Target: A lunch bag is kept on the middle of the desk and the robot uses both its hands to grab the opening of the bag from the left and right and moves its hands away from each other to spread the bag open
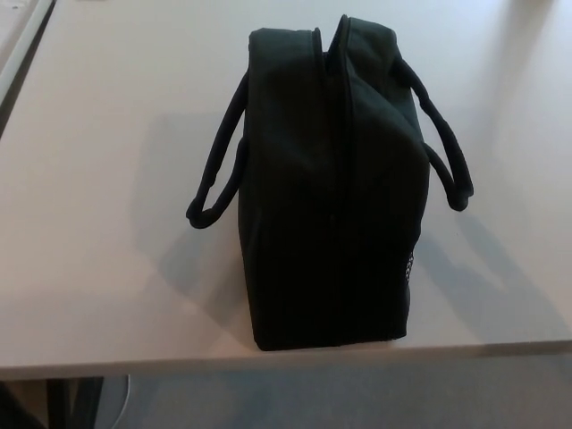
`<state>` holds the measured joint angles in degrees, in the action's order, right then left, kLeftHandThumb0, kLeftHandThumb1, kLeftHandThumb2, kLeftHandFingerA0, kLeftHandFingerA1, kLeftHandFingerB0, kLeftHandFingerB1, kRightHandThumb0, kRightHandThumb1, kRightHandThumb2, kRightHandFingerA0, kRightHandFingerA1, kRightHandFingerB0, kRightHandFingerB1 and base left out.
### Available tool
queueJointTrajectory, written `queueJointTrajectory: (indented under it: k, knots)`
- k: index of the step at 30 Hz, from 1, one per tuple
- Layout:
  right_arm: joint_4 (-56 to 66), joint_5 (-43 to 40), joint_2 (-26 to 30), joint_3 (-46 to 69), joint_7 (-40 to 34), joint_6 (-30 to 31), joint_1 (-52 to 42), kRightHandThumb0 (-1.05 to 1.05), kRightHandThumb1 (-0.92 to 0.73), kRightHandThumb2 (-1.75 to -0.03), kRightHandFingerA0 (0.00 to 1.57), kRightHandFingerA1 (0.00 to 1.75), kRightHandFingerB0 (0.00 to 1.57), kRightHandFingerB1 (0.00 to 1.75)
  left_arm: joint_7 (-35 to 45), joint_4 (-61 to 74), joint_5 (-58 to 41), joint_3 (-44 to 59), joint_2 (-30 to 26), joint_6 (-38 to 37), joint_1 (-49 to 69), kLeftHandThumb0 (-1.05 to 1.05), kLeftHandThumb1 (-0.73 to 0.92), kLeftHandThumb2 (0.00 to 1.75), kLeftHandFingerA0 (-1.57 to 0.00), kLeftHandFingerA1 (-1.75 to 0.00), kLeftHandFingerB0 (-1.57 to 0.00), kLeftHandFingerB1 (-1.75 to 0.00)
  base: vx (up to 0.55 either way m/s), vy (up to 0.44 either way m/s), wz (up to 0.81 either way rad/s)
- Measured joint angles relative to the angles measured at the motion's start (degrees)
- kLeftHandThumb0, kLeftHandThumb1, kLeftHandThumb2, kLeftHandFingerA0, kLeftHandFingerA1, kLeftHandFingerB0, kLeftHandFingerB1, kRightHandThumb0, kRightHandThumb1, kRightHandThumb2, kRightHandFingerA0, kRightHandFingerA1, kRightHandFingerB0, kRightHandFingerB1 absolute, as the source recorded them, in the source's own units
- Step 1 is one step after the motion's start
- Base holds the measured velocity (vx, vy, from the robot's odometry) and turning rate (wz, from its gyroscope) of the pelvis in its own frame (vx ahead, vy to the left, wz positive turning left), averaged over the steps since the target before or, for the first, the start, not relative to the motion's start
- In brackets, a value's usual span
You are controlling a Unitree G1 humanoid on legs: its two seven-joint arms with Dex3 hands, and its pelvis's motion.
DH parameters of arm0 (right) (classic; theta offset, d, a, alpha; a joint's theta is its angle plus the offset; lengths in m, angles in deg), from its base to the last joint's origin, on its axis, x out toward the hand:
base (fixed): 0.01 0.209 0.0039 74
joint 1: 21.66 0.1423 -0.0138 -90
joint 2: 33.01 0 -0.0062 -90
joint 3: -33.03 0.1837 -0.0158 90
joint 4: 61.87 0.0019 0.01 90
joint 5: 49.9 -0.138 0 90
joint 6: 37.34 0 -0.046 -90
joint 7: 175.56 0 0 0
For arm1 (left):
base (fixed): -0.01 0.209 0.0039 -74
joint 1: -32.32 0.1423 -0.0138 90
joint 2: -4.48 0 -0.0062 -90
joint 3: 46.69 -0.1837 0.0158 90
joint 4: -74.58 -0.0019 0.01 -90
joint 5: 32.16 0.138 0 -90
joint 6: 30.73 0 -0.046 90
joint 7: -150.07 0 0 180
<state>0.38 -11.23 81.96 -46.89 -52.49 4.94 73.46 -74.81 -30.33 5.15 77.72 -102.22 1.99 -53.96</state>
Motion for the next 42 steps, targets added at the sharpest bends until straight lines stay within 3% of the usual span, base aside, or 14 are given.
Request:
queueJointTrajectory:
  k: [6,10,11,13,14,16,21,27,33,37,38,39,40,42]
  knots:
    - [-3.38,-3.19,0.72,-1.39,5.86,-0.24,6.71,-0.29,-0.52,-0.55,0.47,0.38,0.33,0.33,-1.72,-2.12,2.80,-2.03,-5.89,-0.73,-6.37,-0.16,0.59,0.66,-0.36,-0.36,-0.18,-0.32,0.00,0.000,0.00]
    - [-4.58,-4.33,1.43,-3.40,9.76,-0.36,10.43,-0.33,-0.45,-0.62,0.39,0.40,0.33,0.38,-2.24,-4.17,4.35,-4.97,-8.42,-1.16,-9.37,-0.15,0.52,0.58,-0.42,-0.35,-0.25,-0.32,0.00,0.000,0.00]
    - [-4.75,-4.41,1.56,-3.95,10.57,-0.36,11.44,-0.23,-0.50,-0.55,0.41,0.36,0.33,0.33,-2.39,-4.62,4.73,-5.87,-8.81,-1.23,-10.20,-0.05,0.32,0.84,-0.30,-0.56,-0.18,-0.51,0.00,0.000,0.00]
    - [-5.61,-4.50,1.77,-5.71,12.55,-0.36,14.51,-0.25,-0.51,-0.56,0.41,0.36,0.33,0.33,-2.90,-6.15,5.95,-8.59,-10.04,-1.56,-12.57,-0.06,0.32,0.84,-0.32,-0.56,-0.19,-0.51,0.00,0.000,0.00]
    - [-6.18,-4.46,1.77,-6.63,13.40,-0.34,16.30,-0.36,-0.47,-0.64,0.34,0.39,0.30,0.38,-3.16,-6.87,6.59,-9.89,-10.52,-1.73,-13.96,-0.08,0.48,0.55,-0.47,-0.36,-0.33,-0.33,0.00,0.000,0.00]
    - [-8.25,-4.15,1.77,-9.32,15.55,-0.32,21.54,-0.31,-0.53,-0.56,0.37,0.34,0.30,0.31,-3.82,-8.87,8.21,-13.66,-11.52,-2.12,-17.99,-0.04,0.49,0.55,-0.50,-0.36,-0.32,-0.33,0.00,0.000,0.00]
    - [-13.10,-2.56,1.71,-15.32,19.89,0.01,32.86,-0.36,-0.46,-0.63,0.35,0.39,0.30,0.38,-5.23,-12.43,11.99,-21.84,-13.15,-2.59,-26.73,-0.05,0.51,0.59,-0.49,-0.38,-0.27,-0.34,0.00,0.000,0.00]
    - [-20.07,0.74,-0.50,-25.05,25.58,0.86,47.41,-0.31,-0.55,-0.57,0.37,0.33,0.29,0.31,-7.32,-15.17,17.60,-33.82,-14.02,-2.58,-36.78,-0.07,0.54,0.58,-0.52,-0.38,-0.34,-0.33,0.00,0.000,0.00]
    - [-25.87,3.92,-4.03,-33.11,28.51,1.61,55.03,-0.41,-0.46,-0.65,0.32,0.39,0.25,0.37,-9.73,-15.78,22.50,-43.68,-13.88,-2.51,-42.30,-0.11,0.56,0.57,-0.48,-0.36,-0.27,-0.31,0.00,0.000,0.00]
    - [-29.80,6.73,-6.90,-39.87,29.83,2.43,58.63,-0.33,-0.52,-0.56,0.40,0.34,0.30,0.31,-11.64,-15.24,26.21,-50.90,-13.17,-2.45,-45.10,-0.13,0.52,0.57,-0.44,-0.36,-0.30,-0.32,0.00,0.000,0.00]
    - [-30.61,7.38,-7.53,-41.33,30.06,2.56,59.22,-0.42,-0.44,-0.66,0.36,0.41,0.29,0.39,-12.13,-14.96,27.12,-52.63,-12.79,-2.43,-45.81,-0.09,0.35,0.86,-0.32,-0.57,-0.18,-0.51,0.00,0.000,0.00]
    - [-31.50,8.22,-8.32,-43.04,30.39,2.73,59.96,-0.42,-0.44,-0.66,0.36,0.41,0.29,0.39,-12.75,-14.61,28.23,-54.67,-12.36,-2.39,-46.62,-0.09,0.35,0.86,-0.32,-0.57,-0.18,-0.51,0.00,0.000,0.00]
    - [-32.11,8.65,-8.85,-43.95,30.55,2.83,60.37,-0.32,-0.55,-0.57,0.37,0.34,0.29,0.31,-13.17,-14.40,29.04,-55.88,-12.19,-2.33,-47.08,-0.12,0.51,0.57,-0.46,-0.37,-0.32,-0.32,0.00,0.000,0.00]
    - [-33.78,9.80,-10.26,-46.53,31.00,3.18,61.29,-0.31,-0.55,-0.57,0.39,0.34,0.29,0.31,-14.31,-13.91,31.07,-59.14,-11.60,-2.21,-48.67,-0.08,0.52,0.56,-0.45,-0.37,-0.32,-0.32,0.00,0.000,0.00]
